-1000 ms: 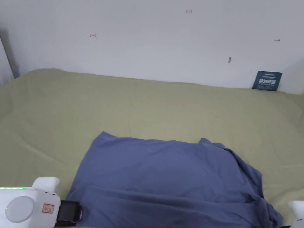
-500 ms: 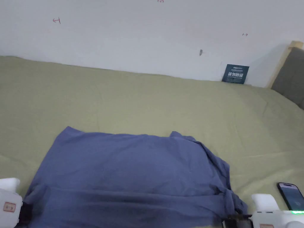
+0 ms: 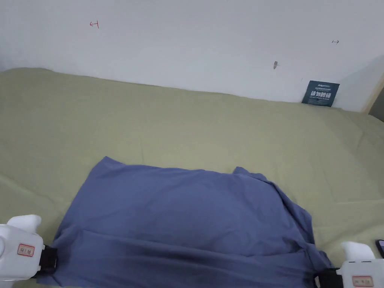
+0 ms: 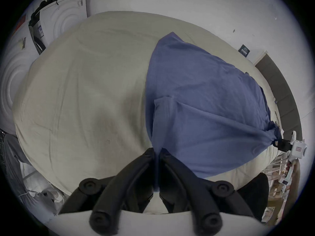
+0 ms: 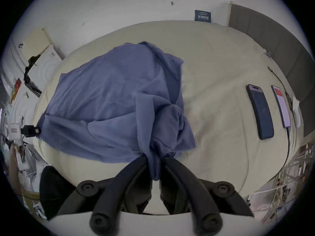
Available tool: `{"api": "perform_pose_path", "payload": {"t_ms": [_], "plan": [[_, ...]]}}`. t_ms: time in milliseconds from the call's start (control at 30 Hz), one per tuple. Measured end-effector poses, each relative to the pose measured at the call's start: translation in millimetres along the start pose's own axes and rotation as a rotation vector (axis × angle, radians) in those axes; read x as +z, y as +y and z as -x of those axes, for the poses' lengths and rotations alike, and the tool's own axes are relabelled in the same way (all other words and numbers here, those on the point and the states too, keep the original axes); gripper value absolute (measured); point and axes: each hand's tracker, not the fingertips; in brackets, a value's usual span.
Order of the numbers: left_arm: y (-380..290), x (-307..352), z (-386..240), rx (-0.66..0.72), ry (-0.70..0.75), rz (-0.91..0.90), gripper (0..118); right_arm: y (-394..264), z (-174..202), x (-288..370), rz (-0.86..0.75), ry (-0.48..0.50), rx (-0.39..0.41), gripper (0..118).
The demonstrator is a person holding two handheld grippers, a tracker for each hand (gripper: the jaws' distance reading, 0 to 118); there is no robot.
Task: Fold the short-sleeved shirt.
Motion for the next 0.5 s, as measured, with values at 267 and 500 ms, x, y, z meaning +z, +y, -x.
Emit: {"api": "perform_pose_path", "payload": {"t_ms": [267, 500], "plan": [[1, 42, 7, -0.014, -0.081, -0.038, 3, 9, -22, 59, 0.039, 0.131, -0.125, 7], [-25, 73, 15, -0.043, -0.118, -0.024, 3, -17, -31, 101, 0.100, 0.171, -0.097, 7]]}}
